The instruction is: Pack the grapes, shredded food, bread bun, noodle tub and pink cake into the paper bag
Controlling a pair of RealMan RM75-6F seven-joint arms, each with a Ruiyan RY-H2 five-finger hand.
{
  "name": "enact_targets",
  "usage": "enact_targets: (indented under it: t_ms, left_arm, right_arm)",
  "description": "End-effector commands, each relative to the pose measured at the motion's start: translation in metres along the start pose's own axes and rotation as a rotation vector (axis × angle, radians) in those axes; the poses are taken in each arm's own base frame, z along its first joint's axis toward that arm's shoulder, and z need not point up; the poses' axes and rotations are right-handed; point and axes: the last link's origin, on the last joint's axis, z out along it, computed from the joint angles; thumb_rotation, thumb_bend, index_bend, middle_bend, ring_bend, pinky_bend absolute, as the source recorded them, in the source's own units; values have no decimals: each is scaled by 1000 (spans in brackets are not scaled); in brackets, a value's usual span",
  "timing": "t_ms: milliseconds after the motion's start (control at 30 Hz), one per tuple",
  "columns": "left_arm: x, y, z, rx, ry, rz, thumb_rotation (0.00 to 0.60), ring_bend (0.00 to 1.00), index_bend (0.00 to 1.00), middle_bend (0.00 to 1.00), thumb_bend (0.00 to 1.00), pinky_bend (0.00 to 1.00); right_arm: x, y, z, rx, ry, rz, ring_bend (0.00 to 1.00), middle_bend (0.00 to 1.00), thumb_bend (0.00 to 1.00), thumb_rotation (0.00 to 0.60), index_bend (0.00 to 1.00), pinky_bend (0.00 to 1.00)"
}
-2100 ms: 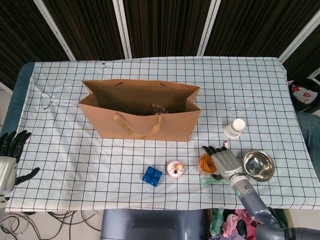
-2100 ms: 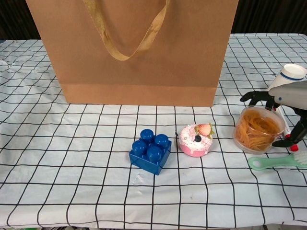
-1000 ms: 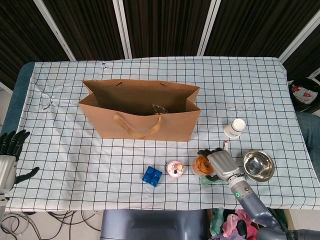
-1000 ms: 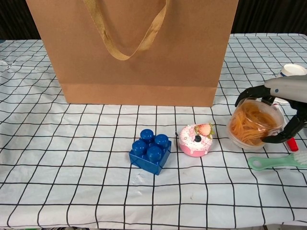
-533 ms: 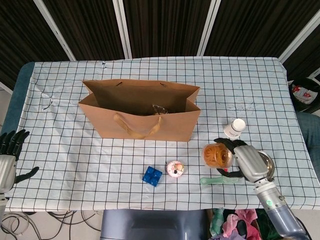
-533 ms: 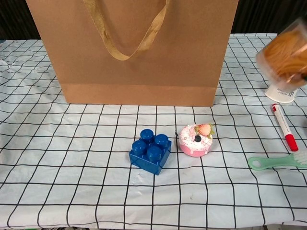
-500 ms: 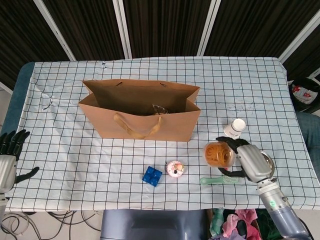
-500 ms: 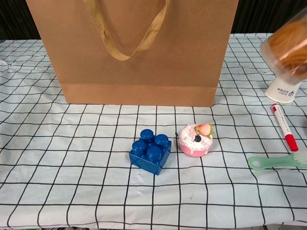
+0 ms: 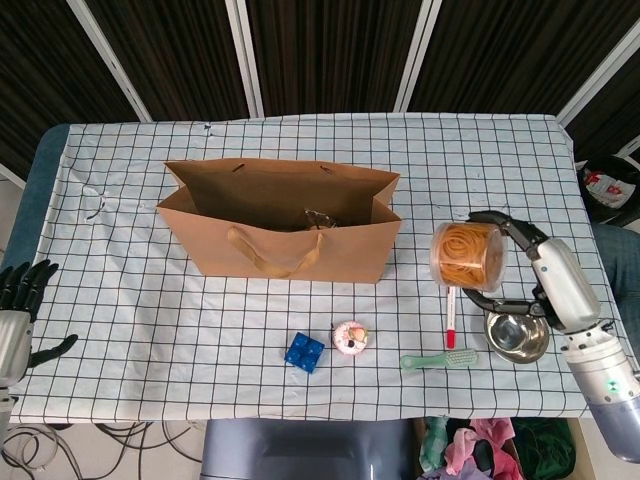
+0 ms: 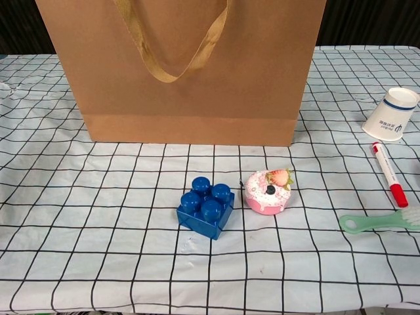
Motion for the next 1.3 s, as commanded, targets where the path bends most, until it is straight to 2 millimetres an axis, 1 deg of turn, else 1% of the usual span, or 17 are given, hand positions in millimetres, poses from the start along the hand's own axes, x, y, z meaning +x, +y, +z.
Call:
enact_targets:
  t_ms: [33,233,333,400,600,867,933,1033,1067,1100,1167,1233,1300]
  left_arm:
    - [0,-1,1,4,-1,-1,600,0,85,60,76,0]
    - [1,-2,1,13,1,0,600,0,85,59,75,0]
    - [2,-3,2,18,5,-5,600,0,85,58,76,0]
    - [3,-4,2,23,8,-7,600,0,85,58,75,0]
    - [5,-7,3,34,16,-10,600,0,85,59,76,0]
    - [6,-8,3,37,13,-16,600,0,85,58,76,0]
    - [7,-9,3,38,14,-20,600,0,85,58,76,0]
    - [9,-11,2,43,17,-28,600,0,85,57,75,0]
    - [10,-12,2,45,18,-30,600,0,85,57,75,0]
    - [11,-13,3,49,22,-32,600,0,85,57,75,0]
    - [12,-14,3,53,27,-32,600,0,85,57,75,0]
    - [12,-15,3,57,30,-32,600,0,85,56,75,0]
    - [12,-15,3,59,27,-30,600,0,85,55,75,0]
  right_arm:
    - [2,-14,26,26,-9,25,364,299,289,600,420,258]
    - [-2,-27,61,50,-15,101,368,300,292,600,437,258]
    - [-8,-32,82,54,-26,129,368,300,292,600,438,258]
    - [-13,-35,92,57,-37,131,368,300,292,600,438,258]
    - [-42,-43,117,57,-99,119,368,298,292,600,437,258]
    - [-94,-47,152,34,-183,20,368,295,293,600,437,258]
    - [-105,-47,162,28,-177,-3,368,292,293,600,437,258]
    - [-113,-48,174,25,-150,-57,360,285,292,600,436,258]
    - [-114,-48,177,23,-142,-73,353,276,292,600,428,258]
    - [-117,-47,179,15,-136,-88,333,254,292,600,398,258]
    - [-120,-46,181,-2,-143,-99,279,200,291,600,310,254]
    - [-123,-44,182,-27,-158,-99,206,122,283,600,206,243]
    - [-124,-42,181,-49,-183,-114,155,58,266,600,153,231]
